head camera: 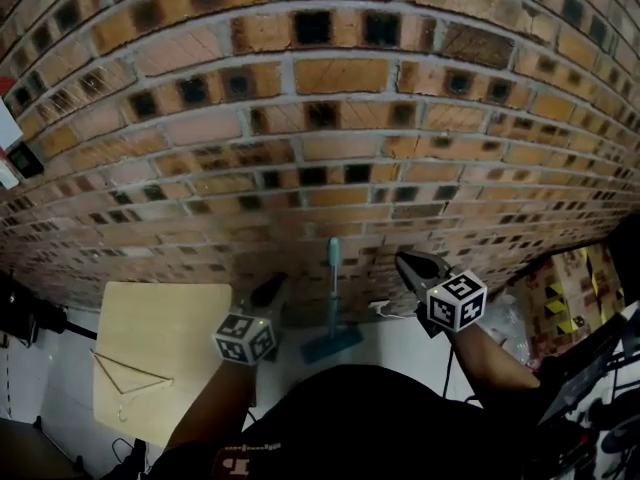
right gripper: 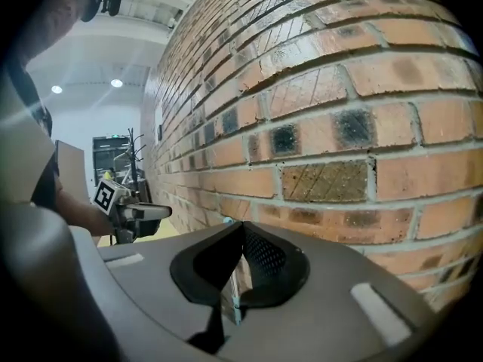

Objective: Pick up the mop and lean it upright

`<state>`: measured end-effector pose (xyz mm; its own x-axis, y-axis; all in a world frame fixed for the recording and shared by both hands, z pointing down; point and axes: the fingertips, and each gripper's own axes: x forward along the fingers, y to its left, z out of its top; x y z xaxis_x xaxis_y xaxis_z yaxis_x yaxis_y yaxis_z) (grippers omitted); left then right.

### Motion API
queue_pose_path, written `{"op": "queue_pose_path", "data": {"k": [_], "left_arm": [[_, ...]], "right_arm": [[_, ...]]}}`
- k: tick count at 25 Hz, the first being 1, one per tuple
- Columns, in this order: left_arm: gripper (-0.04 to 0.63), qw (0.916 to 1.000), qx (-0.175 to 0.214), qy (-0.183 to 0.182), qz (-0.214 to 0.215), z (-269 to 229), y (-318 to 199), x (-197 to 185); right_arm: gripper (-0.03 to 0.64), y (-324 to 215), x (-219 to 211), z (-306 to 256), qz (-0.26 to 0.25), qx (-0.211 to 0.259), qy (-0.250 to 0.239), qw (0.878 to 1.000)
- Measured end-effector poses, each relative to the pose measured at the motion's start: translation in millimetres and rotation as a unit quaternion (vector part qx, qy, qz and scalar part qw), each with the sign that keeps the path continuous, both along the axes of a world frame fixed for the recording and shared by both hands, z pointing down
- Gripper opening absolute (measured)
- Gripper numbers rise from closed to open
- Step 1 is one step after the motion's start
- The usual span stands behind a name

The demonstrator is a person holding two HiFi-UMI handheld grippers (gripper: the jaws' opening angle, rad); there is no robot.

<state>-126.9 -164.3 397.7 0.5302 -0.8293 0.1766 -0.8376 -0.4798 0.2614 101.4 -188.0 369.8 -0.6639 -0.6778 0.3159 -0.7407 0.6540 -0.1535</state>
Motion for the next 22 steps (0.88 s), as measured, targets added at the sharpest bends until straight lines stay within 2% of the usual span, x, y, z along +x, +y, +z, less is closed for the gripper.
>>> {"op": "queue_pose_path", "data": {"k": [2,14,22], "left_arm": [[0.003,1.0,-0.004,0.001,-0.007,-2.2,-1.1,-4.1],[0.002,0.9994,0.017,-0.024,0.018,-20.8,-10.4,7.6],[0.002,0.9994,0.015,-0.021,0.021,-22.0,-9.3,7.9]], "right_arm": [[0.014,2.1,-0.5,-1.4,0.0,-0.002,-0.003,1.0],[0.012,-6.2,7.4,-5.9,-0.001,-0.011,-0.036,0.999],[0.012,-6.7,6.9,-2.3,-0.006,-0.01,-0.015,1.0]]}}
